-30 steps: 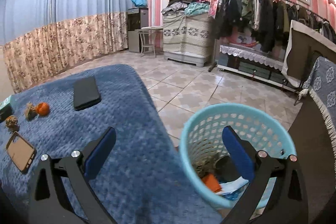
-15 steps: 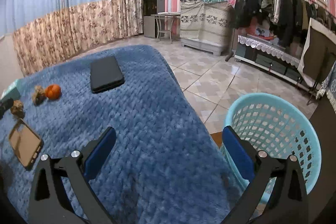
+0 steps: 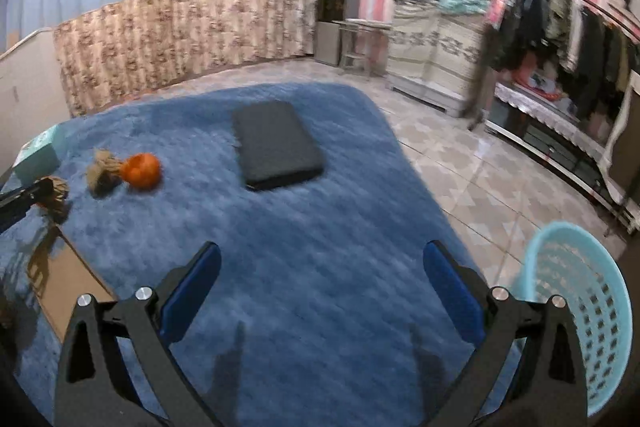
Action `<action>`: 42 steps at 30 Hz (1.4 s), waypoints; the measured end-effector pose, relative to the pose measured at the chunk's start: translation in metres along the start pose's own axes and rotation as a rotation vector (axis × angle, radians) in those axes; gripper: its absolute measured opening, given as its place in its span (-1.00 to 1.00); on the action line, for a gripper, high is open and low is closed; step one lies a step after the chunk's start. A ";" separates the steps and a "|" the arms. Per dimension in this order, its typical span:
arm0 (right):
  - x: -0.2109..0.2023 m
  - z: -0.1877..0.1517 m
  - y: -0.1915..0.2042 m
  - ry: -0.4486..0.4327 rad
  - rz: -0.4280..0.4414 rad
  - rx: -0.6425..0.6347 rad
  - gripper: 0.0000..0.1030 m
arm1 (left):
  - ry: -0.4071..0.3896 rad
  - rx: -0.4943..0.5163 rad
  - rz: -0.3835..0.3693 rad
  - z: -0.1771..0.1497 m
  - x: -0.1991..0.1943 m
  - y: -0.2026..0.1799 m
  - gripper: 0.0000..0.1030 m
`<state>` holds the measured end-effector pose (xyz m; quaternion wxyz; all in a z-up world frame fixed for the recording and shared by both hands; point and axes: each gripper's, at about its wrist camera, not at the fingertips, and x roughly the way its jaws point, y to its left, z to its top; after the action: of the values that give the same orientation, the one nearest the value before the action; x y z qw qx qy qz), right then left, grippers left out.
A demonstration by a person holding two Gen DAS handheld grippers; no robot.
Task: Collect trash
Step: 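Grasp the crumpled brown paper with the left tool while the right tool grasps the orange pumpkin, then carry the brown paper and orange pumpkin with both tools over the blue basket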
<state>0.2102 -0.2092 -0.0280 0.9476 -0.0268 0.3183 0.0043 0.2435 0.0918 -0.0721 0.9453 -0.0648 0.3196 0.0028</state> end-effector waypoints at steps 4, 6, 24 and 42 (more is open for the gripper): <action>0.014 0.012 0.032 0.005 0.083 -0.040 0.92 | -0.035 0.005 0.016 0.002 -0.012 0.008 -0.54; 0.021 0.018 0.045 0.005 0.118 -0.050 0.92 | -0.061 0.002 0.035 0.003 -0.017 0.014 -0.54; 0.104 0.053 0.147 0.140 0.318 -0.219 0.35 | -0.118 -0.159 0.131 0.016 -0.013 0.075 -0.54; 0.032 0.040 0.091 0.063 0.355 -0.136 -0.32 | -0.106 -0.058 0.010 0.025 -0.034 0.018 -0.54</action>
<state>0.2573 -0.1166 -0.0203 0.9176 -0.0345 0.3463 0.1922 0.2308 0.1135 -0.0338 0.9587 -0.0902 0.2690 0.0201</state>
